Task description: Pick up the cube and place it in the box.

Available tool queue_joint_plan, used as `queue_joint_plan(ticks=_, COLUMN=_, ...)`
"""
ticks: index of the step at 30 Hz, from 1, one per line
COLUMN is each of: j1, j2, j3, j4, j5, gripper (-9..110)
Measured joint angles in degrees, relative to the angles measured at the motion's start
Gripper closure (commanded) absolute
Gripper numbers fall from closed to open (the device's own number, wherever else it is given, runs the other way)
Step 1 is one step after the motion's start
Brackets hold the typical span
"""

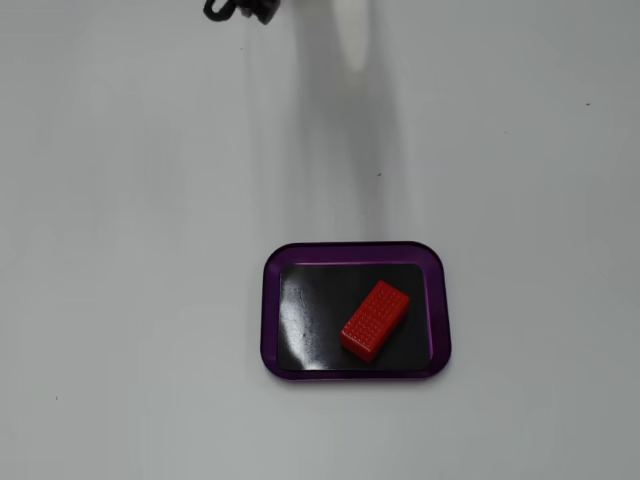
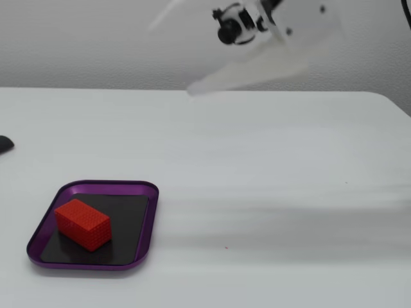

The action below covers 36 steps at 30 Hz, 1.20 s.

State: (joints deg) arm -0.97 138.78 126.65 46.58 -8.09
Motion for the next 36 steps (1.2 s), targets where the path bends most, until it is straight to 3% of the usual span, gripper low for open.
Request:
queue_joint_plan(ticks=5, j1=0.26, j2=12.39, j3=15.91, j4=-3.43, j5=0.0, gripper=76)
queue_joint_plan(ticks=13, j1=0.18, j2=28.39, j3=30.59, j4=-3.69, j5=0.18, gripper=76)
queue_joint_plan(ticks=20, j1=0.18, j2=40.43, j3=37.53, j4=3.78, j5=3.96, gripper=76)
queue_joint_plan(ticks=23, j1=0.26, j2=45.53, j3=38.23, j4=7.56, j5=5.01, gripper=83)
queue_joint_plan(ticks=27, j1=0.35, j2=49.39, j3=38.41, j4=11.43, j5=5.36, gripper=102)
queue_joint_plan(ticks=36, j1=0.35, j2=49.48, j3=38.5, j4=16.26, j5=5.36, gripper=102)
